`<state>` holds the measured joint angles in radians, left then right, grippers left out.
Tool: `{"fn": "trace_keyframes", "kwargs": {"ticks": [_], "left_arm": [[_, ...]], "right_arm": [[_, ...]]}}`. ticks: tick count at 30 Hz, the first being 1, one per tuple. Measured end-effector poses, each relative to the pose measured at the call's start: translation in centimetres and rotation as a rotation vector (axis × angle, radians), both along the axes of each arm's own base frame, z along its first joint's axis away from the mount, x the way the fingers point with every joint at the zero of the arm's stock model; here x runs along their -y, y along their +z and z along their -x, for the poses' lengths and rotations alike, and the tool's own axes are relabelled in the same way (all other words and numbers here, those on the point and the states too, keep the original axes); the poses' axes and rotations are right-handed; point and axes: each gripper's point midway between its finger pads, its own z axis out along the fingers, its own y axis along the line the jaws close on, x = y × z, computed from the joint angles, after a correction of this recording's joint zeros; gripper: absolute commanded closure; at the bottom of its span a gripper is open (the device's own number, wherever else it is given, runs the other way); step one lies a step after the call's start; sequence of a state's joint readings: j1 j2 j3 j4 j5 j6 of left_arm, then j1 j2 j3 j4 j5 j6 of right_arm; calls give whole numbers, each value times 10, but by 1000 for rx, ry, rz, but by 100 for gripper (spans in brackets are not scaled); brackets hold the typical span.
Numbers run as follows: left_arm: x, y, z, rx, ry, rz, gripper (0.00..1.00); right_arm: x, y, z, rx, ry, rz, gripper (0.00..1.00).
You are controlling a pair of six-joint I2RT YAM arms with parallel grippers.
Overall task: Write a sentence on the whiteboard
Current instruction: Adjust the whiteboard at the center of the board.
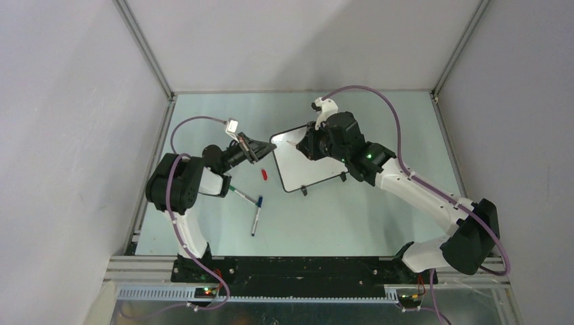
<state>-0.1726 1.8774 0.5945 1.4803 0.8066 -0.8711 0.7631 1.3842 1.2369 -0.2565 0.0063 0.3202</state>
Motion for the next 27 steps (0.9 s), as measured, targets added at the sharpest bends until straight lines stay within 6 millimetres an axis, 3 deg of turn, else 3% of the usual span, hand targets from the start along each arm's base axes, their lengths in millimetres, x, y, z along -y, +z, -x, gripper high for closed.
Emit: {"fn": "trace_keyframes", "kwargs": {"ticks": [27], "left_arm": [[4, 3, 4, 21, -4, -19, 99]], "right_arm": [[2, -2, 0, -6, -4, 9, 100]]}}
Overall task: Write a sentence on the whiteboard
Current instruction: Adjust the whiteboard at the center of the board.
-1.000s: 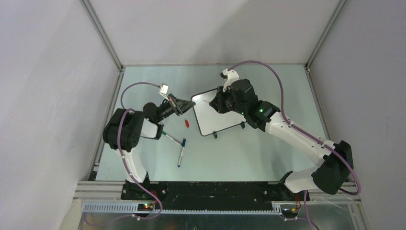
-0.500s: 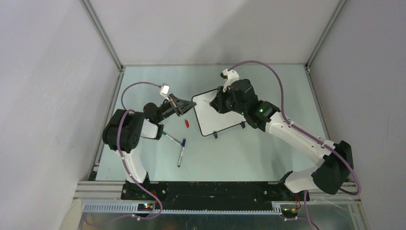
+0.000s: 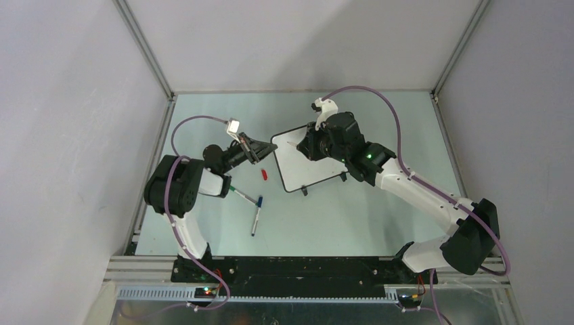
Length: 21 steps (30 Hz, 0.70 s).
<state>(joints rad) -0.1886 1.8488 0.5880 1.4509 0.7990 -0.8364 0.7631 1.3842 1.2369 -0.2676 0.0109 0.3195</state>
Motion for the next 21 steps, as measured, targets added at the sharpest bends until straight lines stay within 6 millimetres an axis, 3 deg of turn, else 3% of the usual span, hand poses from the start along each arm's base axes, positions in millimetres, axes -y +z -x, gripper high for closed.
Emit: {"fn": "trace_keyframes", "kwargs": {"ticks": [21], "left_arm": [[-1, 0, -1, -3, 10, -5, 100]], "right_arm": [[2, -3, 1, -8, 0, 12, 100]]}}
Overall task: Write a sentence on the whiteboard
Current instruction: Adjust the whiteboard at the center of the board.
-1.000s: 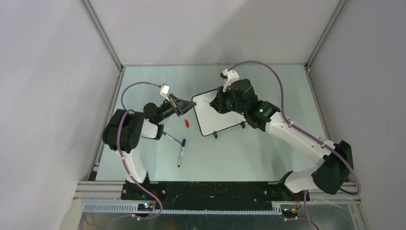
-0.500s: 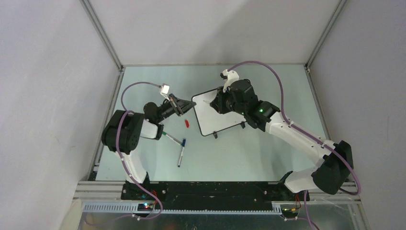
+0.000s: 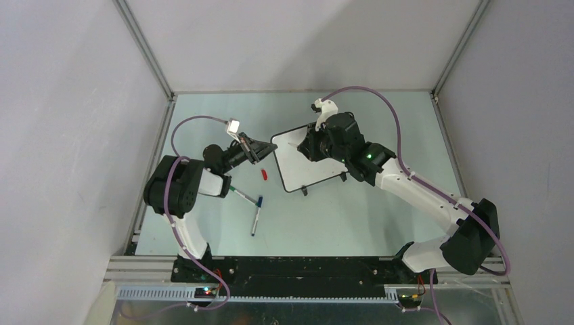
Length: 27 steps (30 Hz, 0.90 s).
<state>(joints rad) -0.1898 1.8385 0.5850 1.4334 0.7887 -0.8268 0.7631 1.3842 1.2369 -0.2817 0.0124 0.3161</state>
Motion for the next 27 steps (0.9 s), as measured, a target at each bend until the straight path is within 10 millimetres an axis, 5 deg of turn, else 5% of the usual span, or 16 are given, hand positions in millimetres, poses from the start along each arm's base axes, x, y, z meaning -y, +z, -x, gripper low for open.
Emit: {"fn": "trace_keyframes", "kwargs": {"ticks": [7, 11, 14, 19, 22, 27], "left_arm": [[0, 0, 0, 0, 0, 0, 100], [0, 0, 0, 0, 0, 0, 100], [0, 0, 0, 0, 0, 0, 100], [0, 0, 0, -1, -1, 0, 100], [0, 0, 0, -1, -1, 0, 100], [0, 0, 0, -1, -1, 1, 100]], "right_arm": [[5, 0, -3, 13, -21, 19, 100], [26, 9, -8, 27, -70, 23, 100], [62, 24, -26, 34, -163, -11, 100], [161, 43, -61, 49, -417, -104, 100], [205, 32, -69, 28, -551, -117, 100], [235, -6, -94, -73, -641, -123, 100]]}}
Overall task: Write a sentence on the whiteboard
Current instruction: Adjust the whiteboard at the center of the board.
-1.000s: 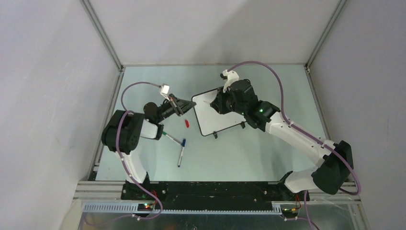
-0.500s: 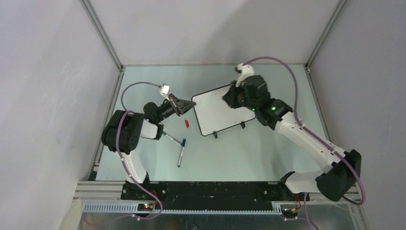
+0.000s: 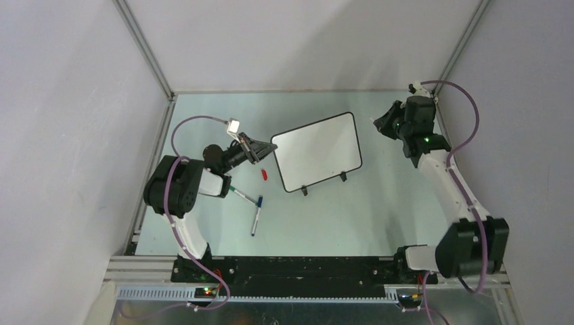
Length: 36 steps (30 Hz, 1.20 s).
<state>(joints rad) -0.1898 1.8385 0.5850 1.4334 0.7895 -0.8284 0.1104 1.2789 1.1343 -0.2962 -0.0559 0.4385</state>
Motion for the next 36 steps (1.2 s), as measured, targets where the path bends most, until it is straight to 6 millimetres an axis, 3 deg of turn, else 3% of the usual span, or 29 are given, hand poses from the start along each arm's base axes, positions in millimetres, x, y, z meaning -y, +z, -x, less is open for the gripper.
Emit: {"fn": "trace_keyframes", "kwargs": {"ticks": [8, 12, 14, 17, 22, 36], "left_arm": [[0, 0, 0, -1, 0, 0, 100], [0, 0, 0, -1, -1, 1, 100], [0, 0, 0, -1, -1, 1, 100], [-1, 0, 0, -1, -1, 1, 100], [-1, 0, 0, -2, -2, 1, 100], [1, 2, 8, -1, -52, 9, 100]], "right_arm": [[30, -96, -55, -260, 8, -152, 100], [20, -126, -87, -365, 118, -267, 100], [8, -137, -90, -401, 174, -308, 100], [-10, -154, -77, -483, 240, -366, 100], [-27, -153, -59, -514, 313, -421, 100], [-33, -140, 6, -495, 362, -420, 100]]}}
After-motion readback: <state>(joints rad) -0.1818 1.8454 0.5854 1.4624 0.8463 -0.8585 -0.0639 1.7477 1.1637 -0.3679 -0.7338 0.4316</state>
